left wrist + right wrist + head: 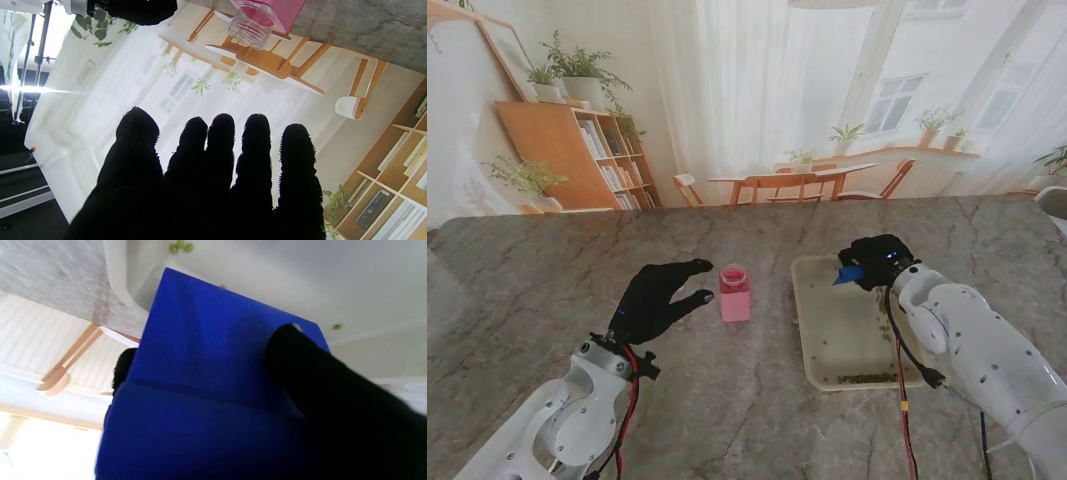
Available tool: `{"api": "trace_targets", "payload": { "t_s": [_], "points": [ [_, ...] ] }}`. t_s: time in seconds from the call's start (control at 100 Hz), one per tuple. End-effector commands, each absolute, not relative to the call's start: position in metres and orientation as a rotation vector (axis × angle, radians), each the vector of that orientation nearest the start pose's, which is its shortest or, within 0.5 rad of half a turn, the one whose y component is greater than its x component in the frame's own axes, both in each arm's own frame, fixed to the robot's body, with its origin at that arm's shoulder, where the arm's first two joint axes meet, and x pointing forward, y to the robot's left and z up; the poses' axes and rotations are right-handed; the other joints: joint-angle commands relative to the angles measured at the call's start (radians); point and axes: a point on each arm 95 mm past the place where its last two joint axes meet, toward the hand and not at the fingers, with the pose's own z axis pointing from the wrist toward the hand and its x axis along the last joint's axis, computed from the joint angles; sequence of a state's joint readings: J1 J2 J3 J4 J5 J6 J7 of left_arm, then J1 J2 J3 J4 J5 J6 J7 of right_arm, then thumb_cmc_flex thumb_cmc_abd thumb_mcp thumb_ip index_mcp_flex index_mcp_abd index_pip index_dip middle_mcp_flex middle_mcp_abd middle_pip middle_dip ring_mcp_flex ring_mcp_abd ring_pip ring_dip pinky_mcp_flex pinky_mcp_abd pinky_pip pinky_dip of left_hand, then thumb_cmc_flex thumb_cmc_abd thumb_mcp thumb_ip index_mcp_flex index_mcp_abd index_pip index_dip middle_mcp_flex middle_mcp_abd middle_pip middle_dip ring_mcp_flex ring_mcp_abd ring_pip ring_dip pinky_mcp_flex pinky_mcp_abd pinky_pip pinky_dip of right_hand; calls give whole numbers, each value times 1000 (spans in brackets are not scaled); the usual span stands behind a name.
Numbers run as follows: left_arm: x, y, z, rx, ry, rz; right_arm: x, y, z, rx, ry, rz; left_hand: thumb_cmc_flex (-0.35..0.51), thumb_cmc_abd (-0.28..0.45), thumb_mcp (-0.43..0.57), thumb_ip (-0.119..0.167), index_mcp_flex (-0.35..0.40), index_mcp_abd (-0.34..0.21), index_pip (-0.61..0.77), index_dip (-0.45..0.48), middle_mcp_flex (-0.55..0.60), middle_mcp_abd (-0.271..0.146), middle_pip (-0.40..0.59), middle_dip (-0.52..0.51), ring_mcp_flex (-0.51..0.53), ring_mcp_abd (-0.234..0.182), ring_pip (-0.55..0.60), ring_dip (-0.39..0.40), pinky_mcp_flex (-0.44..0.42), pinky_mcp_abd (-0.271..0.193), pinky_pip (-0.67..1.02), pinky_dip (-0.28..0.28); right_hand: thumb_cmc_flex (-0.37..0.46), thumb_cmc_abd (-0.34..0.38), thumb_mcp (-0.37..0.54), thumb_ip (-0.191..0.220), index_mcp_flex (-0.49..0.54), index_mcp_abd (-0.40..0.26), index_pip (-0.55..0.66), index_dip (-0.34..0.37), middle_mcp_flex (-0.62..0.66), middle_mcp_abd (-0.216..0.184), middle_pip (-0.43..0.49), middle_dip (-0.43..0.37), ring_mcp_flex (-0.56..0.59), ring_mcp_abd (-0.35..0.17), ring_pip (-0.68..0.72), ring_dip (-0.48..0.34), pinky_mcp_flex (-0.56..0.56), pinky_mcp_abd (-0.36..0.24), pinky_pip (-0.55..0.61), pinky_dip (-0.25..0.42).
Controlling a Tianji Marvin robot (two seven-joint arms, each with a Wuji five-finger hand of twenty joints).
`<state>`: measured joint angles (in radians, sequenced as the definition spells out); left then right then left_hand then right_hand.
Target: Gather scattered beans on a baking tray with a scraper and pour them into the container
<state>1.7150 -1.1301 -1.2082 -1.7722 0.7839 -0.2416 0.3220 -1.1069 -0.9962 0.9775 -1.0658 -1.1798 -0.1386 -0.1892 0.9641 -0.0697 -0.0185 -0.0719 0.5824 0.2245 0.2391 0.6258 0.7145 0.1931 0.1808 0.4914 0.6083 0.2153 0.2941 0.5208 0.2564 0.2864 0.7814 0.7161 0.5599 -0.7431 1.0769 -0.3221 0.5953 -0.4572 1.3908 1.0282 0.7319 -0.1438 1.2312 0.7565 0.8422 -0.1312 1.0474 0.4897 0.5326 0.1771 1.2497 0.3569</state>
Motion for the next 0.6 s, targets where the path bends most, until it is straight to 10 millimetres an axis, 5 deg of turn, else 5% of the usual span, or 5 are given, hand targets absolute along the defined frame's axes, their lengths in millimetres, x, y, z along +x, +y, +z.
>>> {"api": "trace_targets", "payload": {
  "t_s": [0.0,0.59],
  "points": [
    [346,-47,-284,-1142,1172,-2091,511,-85,-330,837,1686,1150,17,48,-20,28,23,-27,-4,11,-21,-28,-15,-8,30,-2,8,16,-8,9,12,8,33,85,20,5,16,-29,0,-3,-20,13,1,-12,-15,14,-11,7,-22,27,-11,-14],
    [347,-52,-286,-1135,1205,-2090,523,-90,-343,876,1671,1166,18,48,-19,28,22,-26,-5,11,-21,-29,-15,-8,32,-2,10,17,-6,8,13,7,28,190,-64,2,10,-73,-6,30,-25,-14,35,-22,-19,5,-39,38,-30,5,-38,-12]
  ]
}}
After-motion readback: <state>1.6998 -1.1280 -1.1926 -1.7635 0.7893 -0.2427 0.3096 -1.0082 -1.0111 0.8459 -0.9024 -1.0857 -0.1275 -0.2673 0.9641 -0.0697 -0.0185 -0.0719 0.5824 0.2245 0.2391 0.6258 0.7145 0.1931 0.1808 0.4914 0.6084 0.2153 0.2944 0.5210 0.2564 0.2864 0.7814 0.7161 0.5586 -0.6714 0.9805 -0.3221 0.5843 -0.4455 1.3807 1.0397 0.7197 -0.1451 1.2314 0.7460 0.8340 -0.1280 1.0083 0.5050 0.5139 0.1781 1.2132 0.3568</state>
